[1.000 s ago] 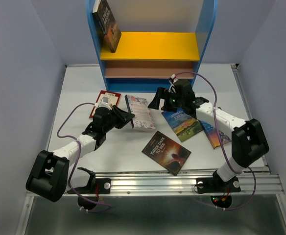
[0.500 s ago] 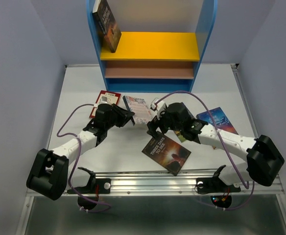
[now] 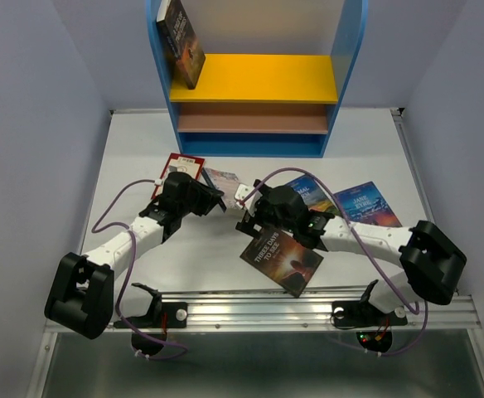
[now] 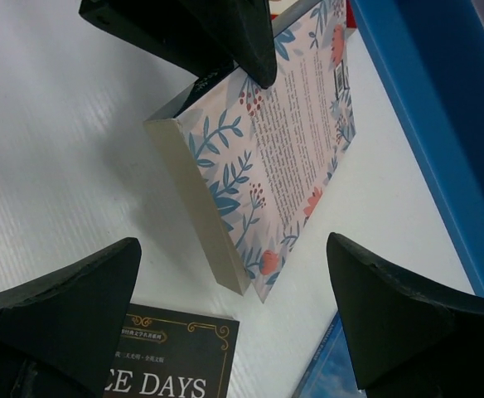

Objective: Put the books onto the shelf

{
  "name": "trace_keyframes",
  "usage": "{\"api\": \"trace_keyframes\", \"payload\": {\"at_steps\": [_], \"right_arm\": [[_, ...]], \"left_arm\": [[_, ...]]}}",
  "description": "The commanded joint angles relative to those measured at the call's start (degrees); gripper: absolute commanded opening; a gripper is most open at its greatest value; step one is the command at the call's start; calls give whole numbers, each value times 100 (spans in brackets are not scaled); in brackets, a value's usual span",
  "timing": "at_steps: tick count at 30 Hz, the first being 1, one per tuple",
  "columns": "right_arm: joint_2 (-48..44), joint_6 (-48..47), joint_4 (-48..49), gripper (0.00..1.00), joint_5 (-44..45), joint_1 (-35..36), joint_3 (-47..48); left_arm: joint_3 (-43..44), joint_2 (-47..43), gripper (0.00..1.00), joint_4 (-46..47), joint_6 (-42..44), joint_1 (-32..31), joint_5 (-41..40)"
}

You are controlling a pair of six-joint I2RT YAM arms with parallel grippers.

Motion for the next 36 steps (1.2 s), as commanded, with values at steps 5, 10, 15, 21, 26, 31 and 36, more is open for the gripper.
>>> {"api": "trace_keyframes", "payload": {"at_steps": [5,10,15,21,26,31,36], "right_arm": [[615,-335,693,100,-109,78,371],[1002,-431,1349,99,284,78,293],[1389,-686,1915,83,594,78,326],[1346,-906,2222,37,691,78,274],[942,-1406,1723,15,735,78,283],[345,-1469,714,10,200,-466,581],[-69,-1556,-789,7,-1344,-1528,1335]], "left_arm": [[376,-168,0,293,-310,-34,-7],[385,-80,0,407,-336,-34,247],[332,-89,0,486,-362,-34,441],[323,-81,0,486,-135,-34,713],[823,51,74,381,997,-34,1327],[1718,279,99,-346,2632,-34,1926],[2502,429,99,-1148,4440,-25,1603]]}}
